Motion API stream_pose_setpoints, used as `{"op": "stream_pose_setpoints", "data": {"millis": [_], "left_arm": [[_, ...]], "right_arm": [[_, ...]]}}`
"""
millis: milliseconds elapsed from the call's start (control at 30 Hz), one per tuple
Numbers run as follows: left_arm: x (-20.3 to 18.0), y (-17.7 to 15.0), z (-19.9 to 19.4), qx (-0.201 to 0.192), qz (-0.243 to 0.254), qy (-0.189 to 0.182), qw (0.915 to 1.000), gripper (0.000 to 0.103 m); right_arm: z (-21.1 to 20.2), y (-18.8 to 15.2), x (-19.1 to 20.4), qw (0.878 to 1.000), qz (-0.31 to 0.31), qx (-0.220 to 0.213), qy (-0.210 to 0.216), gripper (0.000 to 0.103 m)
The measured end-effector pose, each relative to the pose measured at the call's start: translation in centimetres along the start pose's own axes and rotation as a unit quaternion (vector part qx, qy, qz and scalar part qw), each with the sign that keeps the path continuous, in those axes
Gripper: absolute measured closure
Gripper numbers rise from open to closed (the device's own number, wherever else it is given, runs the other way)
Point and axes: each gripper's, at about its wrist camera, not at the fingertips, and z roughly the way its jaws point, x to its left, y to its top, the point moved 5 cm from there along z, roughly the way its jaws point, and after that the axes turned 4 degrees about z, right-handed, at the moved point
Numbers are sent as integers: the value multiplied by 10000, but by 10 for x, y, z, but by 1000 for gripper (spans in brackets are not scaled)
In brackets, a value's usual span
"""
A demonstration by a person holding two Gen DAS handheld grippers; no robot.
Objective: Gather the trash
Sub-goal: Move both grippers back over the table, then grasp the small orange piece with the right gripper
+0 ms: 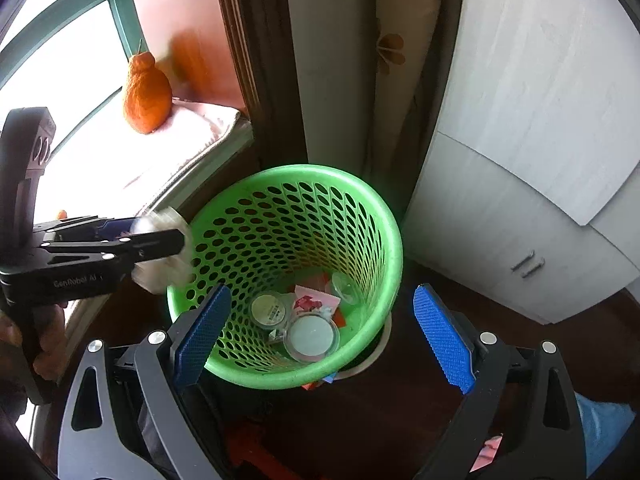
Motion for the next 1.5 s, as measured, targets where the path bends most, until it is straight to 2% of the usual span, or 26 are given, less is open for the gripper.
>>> {"op": "stream_pose_setpoints", "data": {"millis": [100,367,533,733,1067,1333,1500], "left_arm": [[-7,2,0,-43,-22,-165,9999,43],[-6,0,-21,-213,-40,0,9998,42],[17,-8,-53,-431,-181,396,9981,37],[63,-25,-90,-651,-536,859,9927,34],[159,-69,-153,-935,-1284,1673,9730,32],[231,-117,-187,-878,-1920,2150,9535,31],[266,-146,-199,-848,-2285,2284,9426,31]], "right_arm": [[0,-3,-3,10000,74,20,39,11],[-3,-8,5,9997,93,19,206,11],[-2,-7,26,9994,-41,8,353,11],[0,-1,62,9979,-245,14,607,11],[4,14,131,9928,-745,3,937,11],[12,26,188,9861,-1062,108,1273,11],[22,33,235,9794,-1326,199,1509,13]]}}
